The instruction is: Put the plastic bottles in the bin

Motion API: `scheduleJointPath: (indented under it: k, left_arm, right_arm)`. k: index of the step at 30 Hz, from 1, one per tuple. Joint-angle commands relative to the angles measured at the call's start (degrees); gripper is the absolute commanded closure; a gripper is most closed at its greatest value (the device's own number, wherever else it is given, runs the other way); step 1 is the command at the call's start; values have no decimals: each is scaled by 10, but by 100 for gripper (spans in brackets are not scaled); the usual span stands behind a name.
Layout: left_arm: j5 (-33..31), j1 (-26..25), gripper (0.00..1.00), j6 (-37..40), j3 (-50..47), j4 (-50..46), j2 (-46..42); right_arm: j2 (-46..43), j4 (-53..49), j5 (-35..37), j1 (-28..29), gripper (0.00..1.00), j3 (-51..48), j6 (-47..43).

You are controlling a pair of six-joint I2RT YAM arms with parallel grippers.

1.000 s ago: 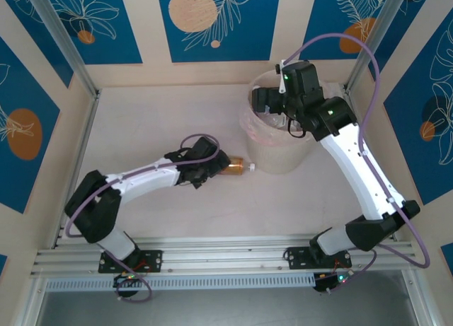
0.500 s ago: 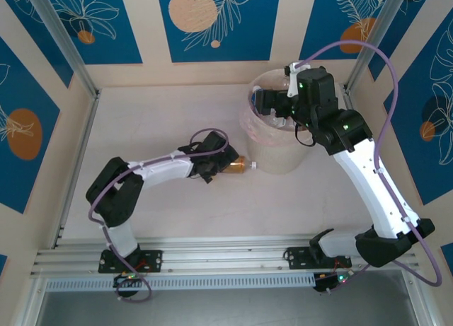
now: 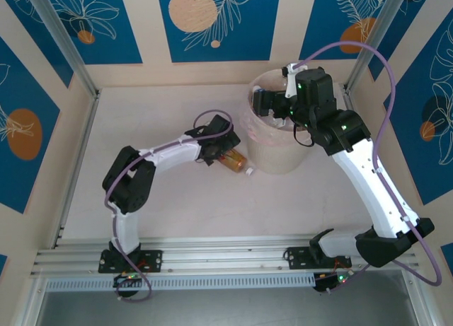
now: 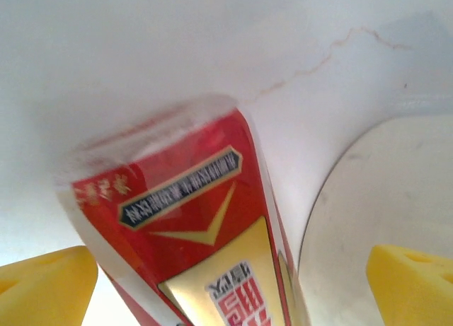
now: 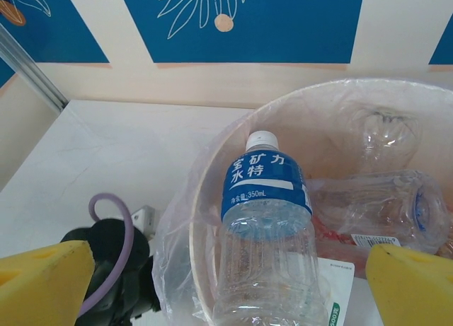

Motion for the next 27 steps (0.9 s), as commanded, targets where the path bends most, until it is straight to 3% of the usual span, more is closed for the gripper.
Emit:
scheduleJointPath:
  k: [1, 12, 27]
  left_arm:
    - [-32, 7, 2, 34, 37, -75, 27]
    - [-31, -5, 6, 51, 54, -96, 56]
    - [-44, -7, 27, 83, 60, -107, 79]
  right_arm:
    - [-17, 11, -5, 4, 1, -12, 8]
    - [-26, 19, 1, 5, 1, -21, 11]
    - [-25, 22, 1, 5, 1, -25, 15]
